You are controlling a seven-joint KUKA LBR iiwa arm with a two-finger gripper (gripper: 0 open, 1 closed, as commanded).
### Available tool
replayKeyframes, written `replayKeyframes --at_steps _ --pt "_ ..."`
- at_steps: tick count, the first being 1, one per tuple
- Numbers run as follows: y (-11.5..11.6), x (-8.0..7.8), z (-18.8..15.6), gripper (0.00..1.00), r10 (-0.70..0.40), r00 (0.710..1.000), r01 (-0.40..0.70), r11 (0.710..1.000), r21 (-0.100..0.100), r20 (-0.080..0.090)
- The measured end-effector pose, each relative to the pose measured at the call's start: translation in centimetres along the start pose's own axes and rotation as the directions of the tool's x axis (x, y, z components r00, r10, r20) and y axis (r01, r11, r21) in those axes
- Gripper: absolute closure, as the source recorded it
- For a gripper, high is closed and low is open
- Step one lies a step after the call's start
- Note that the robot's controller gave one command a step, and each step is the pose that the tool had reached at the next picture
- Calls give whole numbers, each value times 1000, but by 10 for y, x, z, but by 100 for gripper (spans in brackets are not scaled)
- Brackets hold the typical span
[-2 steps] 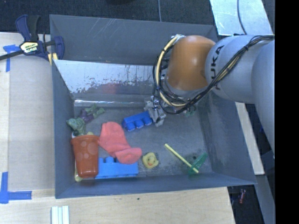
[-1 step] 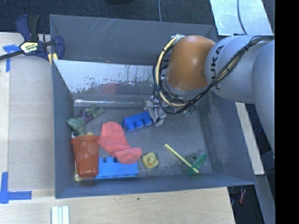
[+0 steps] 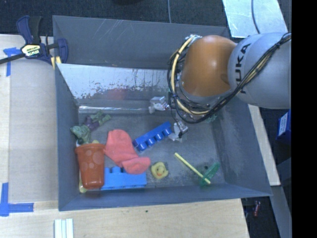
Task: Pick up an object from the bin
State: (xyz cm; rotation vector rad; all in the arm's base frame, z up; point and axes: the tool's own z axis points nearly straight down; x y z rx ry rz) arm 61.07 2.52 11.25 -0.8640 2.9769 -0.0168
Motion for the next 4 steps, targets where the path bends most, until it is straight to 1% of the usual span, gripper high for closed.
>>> replayKeyframes --at_steps 1,2,3,4 --pt "0 0 0 0 0 1000 0 1000 0 0" --pt "3 -10 28 0 -77 997 77 997 1 1" --pt "2 -12 41 100 -253 967 253 967 4 5" --pt "2 -12 41 100 -252 968 252 968 4 5"
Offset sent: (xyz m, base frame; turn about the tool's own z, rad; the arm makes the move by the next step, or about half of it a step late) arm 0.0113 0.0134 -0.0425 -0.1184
